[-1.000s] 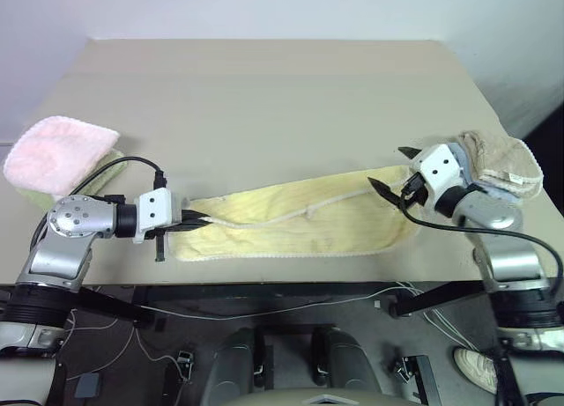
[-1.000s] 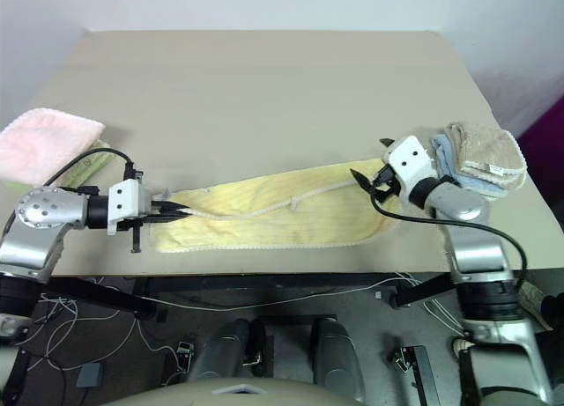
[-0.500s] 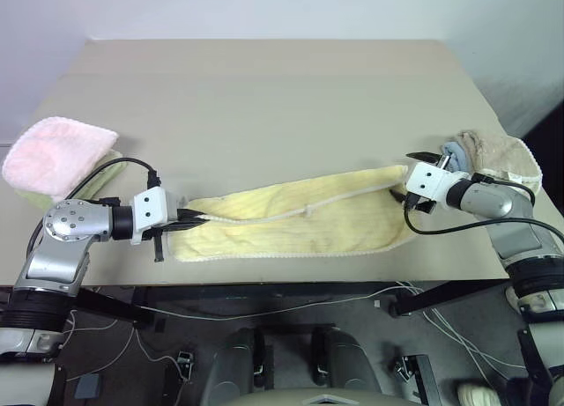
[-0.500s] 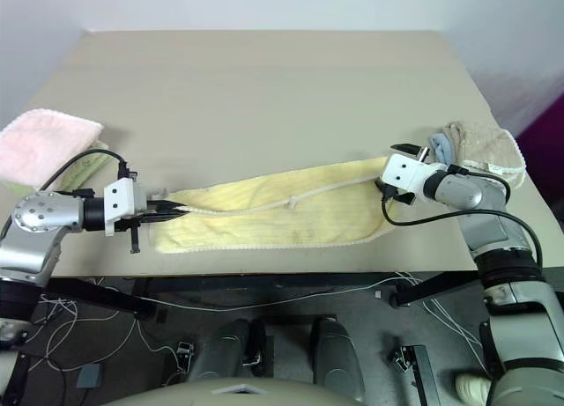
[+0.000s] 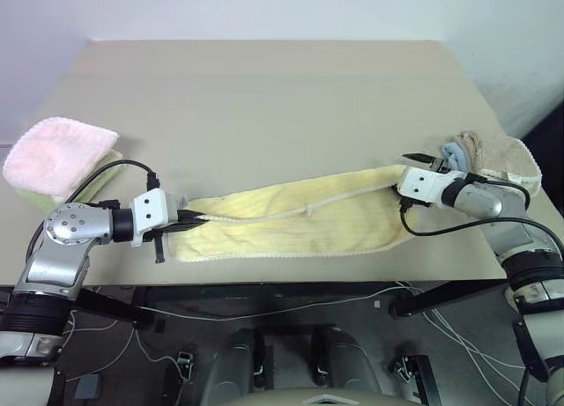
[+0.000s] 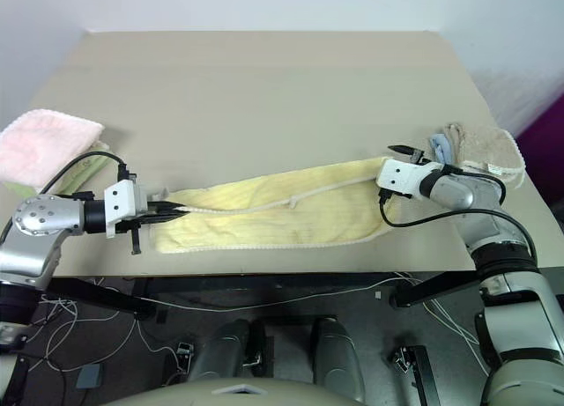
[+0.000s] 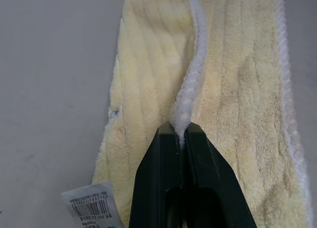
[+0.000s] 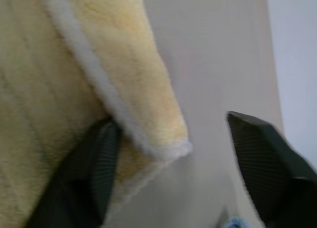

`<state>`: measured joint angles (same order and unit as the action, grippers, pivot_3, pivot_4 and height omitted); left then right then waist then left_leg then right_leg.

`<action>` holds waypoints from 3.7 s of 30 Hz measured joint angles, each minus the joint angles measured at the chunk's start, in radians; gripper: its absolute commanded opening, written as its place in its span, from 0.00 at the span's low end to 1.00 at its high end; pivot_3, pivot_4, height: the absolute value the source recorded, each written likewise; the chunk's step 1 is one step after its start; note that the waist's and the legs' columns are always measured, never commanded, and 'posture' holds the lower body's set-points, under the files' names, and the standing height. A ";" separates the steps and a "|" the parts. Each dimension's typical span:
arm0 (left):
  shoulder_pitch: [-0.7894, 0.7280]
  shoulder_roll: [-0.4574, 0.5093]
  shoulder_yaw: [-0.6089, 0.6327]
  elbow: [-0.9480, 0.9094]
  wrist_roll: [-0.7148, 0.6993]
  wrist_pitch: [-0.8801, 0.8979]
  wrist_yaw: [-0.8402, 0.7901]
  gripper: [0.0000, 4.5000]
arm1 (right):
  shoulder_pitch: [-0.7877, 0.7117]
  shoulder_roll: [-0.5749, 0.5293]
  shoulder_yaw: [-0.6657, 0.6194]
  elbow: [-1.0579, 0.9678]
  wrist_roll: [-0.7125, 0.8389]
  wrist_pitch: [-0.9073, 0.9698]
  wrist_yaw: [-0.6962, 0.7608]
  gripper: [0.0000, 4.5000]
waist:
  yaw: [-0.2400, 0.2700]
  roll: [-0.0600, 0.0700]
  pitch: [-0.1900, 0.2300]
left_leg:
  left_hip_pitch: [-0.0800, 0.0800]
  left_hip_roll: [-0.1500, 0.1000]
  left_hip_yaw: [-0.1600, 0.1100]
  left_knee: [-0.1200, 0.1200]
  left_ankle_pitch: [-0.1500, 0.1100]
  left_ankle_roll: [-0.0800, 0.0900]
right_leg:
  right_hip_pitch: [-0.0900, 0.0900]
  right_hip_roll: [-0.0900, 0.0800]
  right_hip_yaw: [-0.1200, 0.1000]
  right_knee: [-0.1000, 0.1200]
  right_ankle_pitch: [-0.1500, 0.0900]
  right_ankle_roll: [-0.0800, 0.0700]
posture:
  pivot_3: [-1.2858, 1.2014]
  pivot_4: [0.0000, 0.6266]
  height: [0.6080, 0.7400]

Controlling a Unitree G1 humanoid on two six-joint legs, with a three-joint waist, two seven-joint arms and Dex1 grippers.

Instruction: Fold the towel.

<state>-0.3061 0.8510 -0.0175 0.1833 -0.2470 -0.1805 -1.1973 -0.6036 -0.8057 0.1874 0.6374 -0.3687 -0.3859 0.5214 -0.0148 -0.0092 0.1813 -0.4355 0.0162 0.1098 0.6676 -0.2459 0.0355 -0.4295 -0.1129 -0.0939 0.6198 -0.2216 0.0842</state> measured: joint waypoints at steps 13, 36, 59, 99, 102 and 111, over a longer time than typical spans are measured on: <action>0.014 -0.003 0.002 -0.001 -0.001 0.003 0.011 0.00 | 0.010 0.000 0.001 0.000 -0.005 -0.006 0.011 0.00 | 0.000 0.000 0.000 | 0.000 0.000 0.000 0.000 0.000 0.000 | 0.000 0.000 0.000 0.000 0.000 0.000 | 0.52 0.24 1.00; -0.712 -0.130 0.193 0.674 0.035 -0.031 0.475 0.00 | -0.547 0.033 -0.061 0.229 0.113 -0.057 0.029 0.00 | -0.005 0.000 0.001 | 0.000 -0.001 0.005 -0.001 0.000 0.000 | 0.001 0.000 0.001 0.000 -0.001 0.003 | 0.52 0.24 1.00; 0.428 0.126 0.519 -0.314 -0.416 0.635 0.000 0.00 | 0.477 -0.313 -0.381 -0.784 0.728 0.573 0.688 0.00 | 0.004 0.002 0.001 | 0.009 0.000 -0.002 -0.002 -0.007 0.003 | 0.003 -0.006 0.002 -0.004 -0.005 -0.004 | 0.52 0.24 1.00; -0.016 -0.089 0.242 0.149 -0.026 0.369 0.396 1.00 | -0.258 0.099 -0.005 0.136 0.214 0.122 0.364 1.00 | -0.002 0.003 0.001 | 0.006 -0.001 0.003 -0.002 -0.001 0.000 | 0.001 -0.004 0.003 0.004 -0.002 0.000 | 0.52 0.24 1.00; -0.020 -0.090 0.256 0.155 -0.026 0.367 0.427 1.00 | -0.223 0.072 -0.050 0.062 0.222 0.148 0.318 1.00 | -0.001 0.003 0.001 | 0.006 -0.001 0.003 -0.002 -0.001 0.000 | 0.001 -0.004 0.003 0.004 -0.002 0.000 | 0.52 0.24 1.00; -0.006 -0.103 0.354 0.099 -0.059 0.321 0.489 1.00 | 0.128 0.108 -0.330 -0.484 0.553 0.731 0.259 1.00 | 0.002 0.003 0.001 | 0.006 -0.001 0.001 -0.001 -0.001 0.000 | 0.002 -0.006 0.003 0.005 -0.002 0.000 | 0.52 0.24 1.00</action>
<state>-0.3126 0.7480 0.3366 0.2821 -0.3062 0.1405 -0.7087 -0.4754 -0.6979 -0.1425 0.1530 0.1839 0.3449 0.7808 -0.0128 -0.0065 0.1820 -0.4294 0.0154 0.1112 0.6663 -0.2472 0.0355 -0.4273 -0.1191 -0.0908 0.6249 -0.2240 0.0840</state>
